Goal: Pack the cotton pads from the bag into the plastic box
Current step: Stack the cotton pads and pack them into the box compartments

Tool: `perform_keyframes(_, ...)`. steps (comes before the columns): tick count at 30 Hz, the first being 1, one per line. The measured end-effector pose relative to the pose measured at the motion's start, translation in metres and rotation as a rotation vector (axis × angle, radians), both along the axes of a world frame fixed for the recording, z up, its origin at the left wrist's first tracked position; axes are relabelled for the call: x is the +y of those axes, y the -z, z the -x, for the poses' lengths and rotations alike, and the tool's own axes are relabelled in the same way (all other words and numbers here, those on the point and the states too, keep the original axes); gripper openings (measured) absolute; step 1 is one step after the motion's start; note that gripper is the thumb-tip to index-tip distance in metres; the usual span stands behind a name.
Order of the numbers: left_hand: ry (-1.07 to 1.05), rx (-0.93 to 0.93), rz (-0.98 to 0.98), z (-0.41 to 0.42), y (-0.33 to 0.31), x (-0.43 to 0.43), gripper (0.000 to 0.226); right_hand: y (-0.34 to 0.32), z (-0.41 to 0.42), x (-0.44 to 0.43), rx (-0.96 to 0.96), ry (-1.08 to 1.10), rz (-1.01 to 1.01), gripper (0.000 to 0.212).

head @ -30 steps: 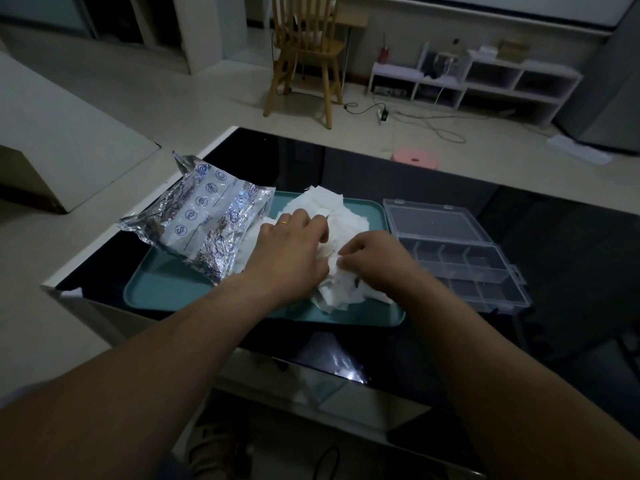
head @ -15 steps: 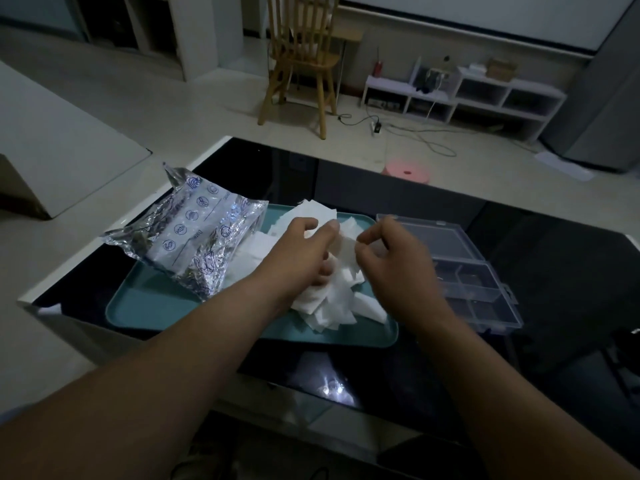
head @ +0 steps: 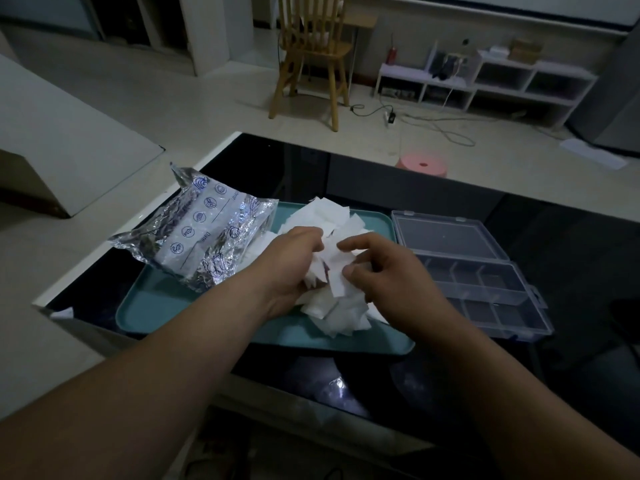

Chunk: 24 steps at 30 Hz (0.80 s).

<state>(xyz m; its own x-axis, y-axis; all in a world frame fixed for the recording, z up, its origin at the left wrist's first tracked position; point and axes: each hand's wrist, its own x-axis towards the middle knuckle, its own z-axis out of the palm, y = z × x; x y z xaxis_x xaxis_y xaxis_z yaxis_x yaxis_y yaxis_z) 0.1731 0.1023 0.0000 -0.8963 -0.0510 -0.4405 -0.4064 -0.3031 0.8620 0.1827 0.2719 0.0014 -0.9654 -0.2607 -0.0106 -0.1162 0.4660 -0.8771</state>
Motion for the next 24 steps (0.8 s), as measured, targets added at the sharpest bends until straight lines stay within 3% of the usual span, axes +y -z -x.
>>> perform_keyframes(4,0.106,-0.047,-0.084,-0.004,0.001,-0.005,0.029,0.003,0.003,0.0,-0.078,0.063,0.04,0.025)
perform_keyframes(7,0.138,-0.012,-0.033,-0.006,0.002,-0.002,0.02,0.007,0.008,-0.001,-0.079,0.103,0.037,0.018)
perform_keyframes(11,0.109,0.024,0.136,-0.003,0.006,-0.003,0.016,0.007,0.009,-0.002,-0.095,0.085,0.02,0.014)
perform_keyframes(17,0.11,0.275,0.659,-0.004,0.005,-0.009,0.014,-0.015,0.013,0.009,-0.037,0.05,-0.015,0.002)
perform_keyframes(21,0.31,0.329,0.769,-0.007,-0.001,-0.007,0.024,-0.023,0.014,0.01,0.034,-0.08,-0.161,0.016)
perform_keyframes(24,0.367,0.324,0.735,-0.008,-0.003,-0.008,0.011,-0.022,0.014,0.007,0.085,-0.155,-0.249,0.026)
